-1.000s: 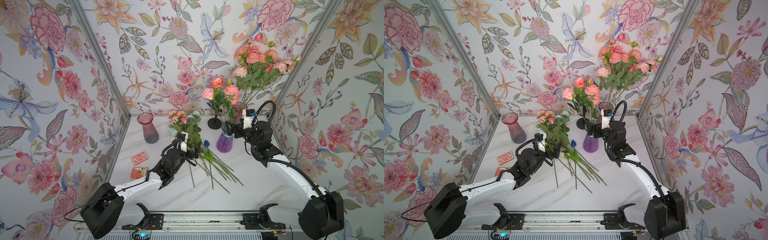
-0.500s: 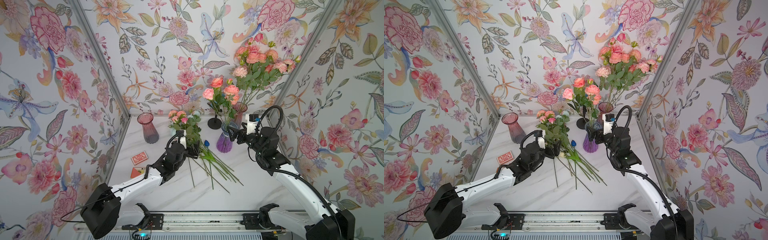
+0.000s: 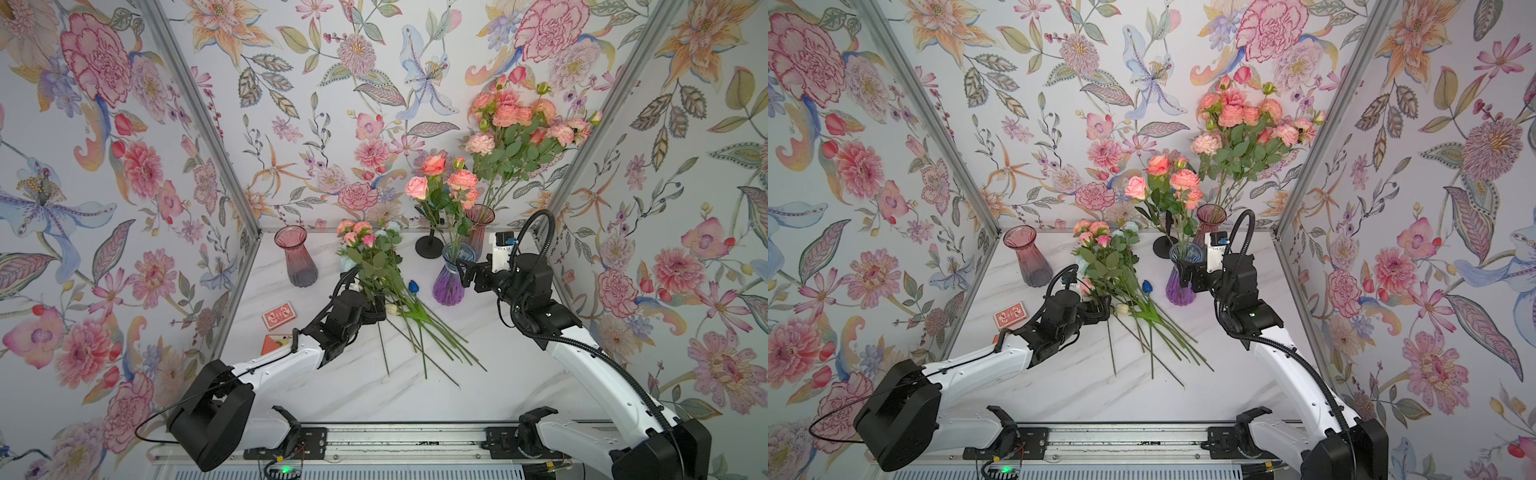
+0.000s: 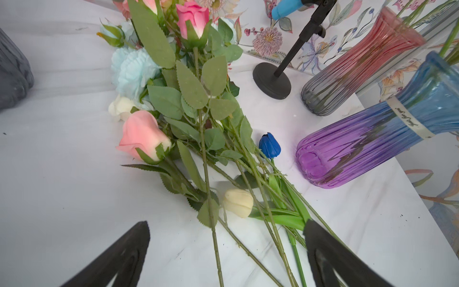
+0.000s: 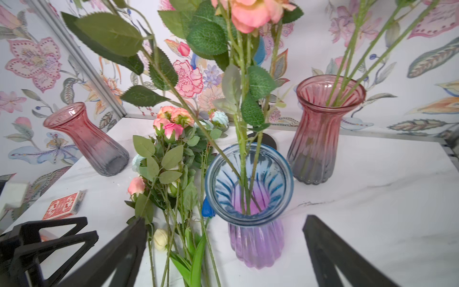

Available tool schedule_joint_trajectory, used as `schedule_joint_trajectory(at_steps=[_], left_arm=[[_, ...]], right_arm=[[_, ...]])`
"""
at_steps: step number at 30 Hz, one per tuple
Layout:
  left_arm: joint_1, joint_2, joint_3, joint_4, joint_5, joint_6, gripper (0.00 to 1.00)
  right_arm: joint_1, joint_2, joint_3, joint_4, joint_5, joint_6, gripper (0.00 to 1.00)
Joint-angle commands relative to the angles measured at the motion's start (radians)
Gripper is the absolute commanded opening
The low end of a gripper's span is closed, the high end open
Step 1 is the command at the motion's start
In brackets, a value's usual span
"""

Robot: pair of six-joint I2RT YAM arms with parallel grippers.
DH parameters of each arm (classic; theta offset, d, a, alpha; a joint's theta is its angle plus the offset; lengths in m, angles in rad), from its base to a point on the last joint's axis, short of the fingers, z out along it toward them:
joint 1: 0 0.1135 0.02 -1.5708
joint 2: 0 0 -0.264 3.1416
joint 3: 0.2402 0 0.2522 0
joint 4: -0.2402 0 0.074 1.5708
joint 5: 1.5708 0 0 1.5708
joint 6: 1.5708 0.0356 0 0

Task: Place the pink flowers into the vase
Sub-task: Pick up the flower at the center of the board.

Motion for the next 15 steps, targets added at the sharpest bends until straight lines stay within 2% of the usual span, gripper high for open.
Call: schedule_joint_trajectory(at_steps=[1, 15], left_arm=[[0.011, 0.016, -0.018, -0.018, 0.032, -0.039, 1.00], [0.047, 0.063, -0.057, 0.033, 0.107, -0.051, 0.98]], right_arm=[[-0.030, -0.006, 0.046, -0.092, 0.079, 0.025, 0.99], [-0.018, -0.010, 0.030, -0.128, -0.080, 0.051, 0.99]])
